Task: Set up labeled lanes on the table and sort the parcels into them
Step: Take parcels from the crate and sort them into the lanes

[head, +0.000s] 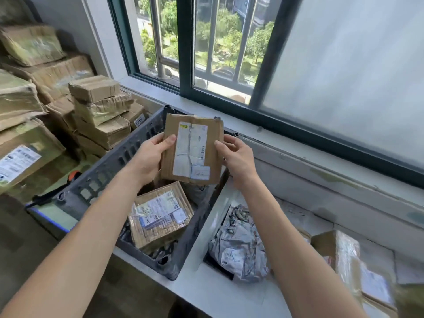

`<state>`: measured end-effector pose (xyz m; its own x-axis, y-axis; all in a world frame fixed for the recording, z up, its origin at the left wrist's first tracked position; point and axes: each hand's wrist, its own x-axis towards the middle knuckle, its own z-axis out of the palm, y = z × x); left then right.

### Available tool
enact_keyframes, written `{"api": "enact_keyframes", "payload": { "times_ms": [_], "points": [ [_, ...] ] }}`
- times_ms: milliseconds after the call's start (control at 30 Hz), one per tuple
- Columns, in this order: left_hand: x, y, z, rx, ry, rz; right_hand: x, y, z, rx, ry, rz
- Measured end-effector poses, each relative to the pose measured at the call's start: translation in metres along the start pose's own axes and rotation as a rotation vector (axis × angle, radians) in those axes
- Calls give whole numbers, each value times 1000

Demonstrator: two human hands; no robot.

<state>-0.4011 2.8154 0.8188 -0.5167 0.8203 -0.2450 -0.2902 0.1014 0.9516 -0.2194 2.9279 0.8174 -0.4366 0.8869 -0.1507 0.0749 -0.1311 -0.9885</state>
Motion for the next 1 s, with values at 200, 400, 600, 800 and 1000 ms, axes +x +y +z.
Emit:
{"api": "enact_keyframes", "payload": {
  "times_ms": [200,400,600,800,1000],
  "points": [
    [-3,-8,61,21,-2,23,-16,-3,-67,53,126,-7],
    [-1,-22,119,142,-59,73,-35,5,-130,83,276,9],
    [-9,-52,184,224,-158,12,-64,28,-183,26,436,38],
    [-27,-86,247,301,-217,-41,-96,58,-240,-31,537,96],
    [-51,-116,320,307,-294,-102,-124,73,-313,-143,633,127]
  ]
}}
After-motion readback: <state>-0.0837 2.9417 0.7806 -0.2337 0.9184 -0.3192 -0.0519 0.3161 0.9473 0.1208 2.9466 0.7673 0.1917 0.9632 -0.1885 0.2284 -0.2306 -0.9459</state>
